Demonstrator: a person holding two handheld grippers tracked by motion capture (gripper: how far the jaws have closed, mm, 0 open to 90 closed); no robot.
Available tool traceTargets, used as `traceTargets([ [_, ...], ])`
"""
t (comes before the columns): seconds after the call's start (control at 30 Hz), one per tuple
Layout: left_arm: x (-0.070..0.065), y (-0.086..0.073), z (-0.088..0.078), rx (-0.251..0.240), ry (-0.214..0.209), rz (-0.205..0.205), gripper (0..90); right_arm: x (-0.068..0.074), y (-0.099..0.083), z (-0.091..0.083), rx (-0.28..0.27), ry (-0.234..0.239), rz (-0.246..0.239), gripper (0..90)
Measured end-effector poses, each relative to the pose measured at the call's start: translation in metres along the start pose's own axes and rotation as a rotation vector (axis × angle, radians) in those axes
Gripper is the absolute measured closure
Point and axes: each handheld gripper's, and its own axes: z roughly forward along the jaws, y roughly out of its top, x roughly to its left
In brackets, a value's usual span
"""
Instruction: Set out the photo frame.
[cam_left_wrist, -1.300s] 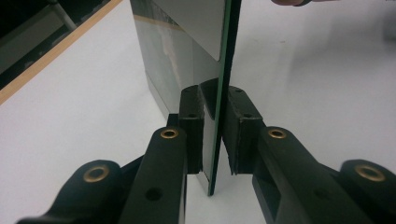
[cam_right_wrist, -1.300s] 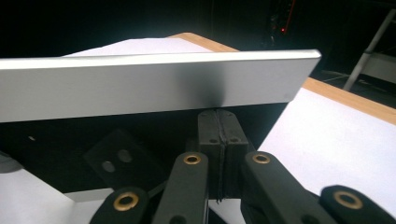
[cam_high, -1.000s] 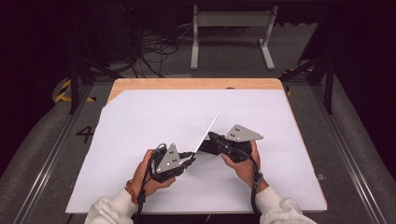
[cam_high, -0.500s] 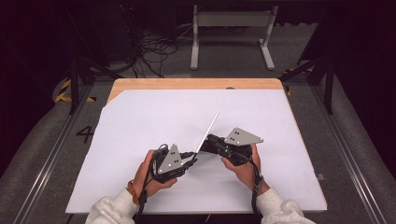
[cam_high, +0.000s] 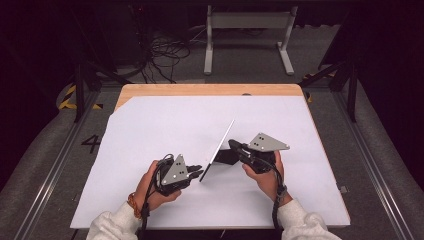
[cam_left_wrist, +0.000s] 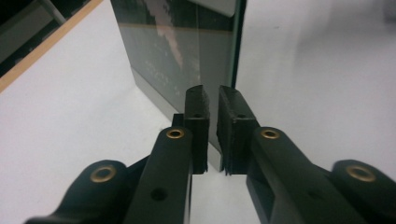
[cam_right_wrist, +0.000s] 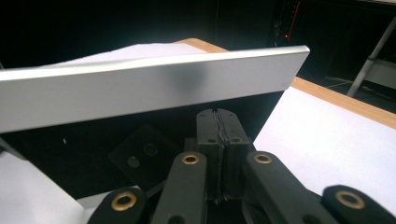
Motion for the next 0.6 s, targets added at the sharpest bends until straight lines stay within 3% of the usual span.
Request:
traceTargets([
  [0.17,0.0008,-0.0004,0.0072,0.0,-0.01,-0.019,86.5,0.0036,0.004,0.003,-0.009,0.001,-0.007,89.5],
  [0.27,-0.0019,0.0014,0.0101,0.005,-0.007,-0.004,87.7,0.0062,0.0042,0.0036,-0.007,0.01,-0.012,89.6],
  [0.6,-0.0061,0.0048,0.0104,-0.009,-0.013,-0.009,88.9,0.0096,0.0045,0.0047,-0.003,0.029,-0.015,89.7],
])
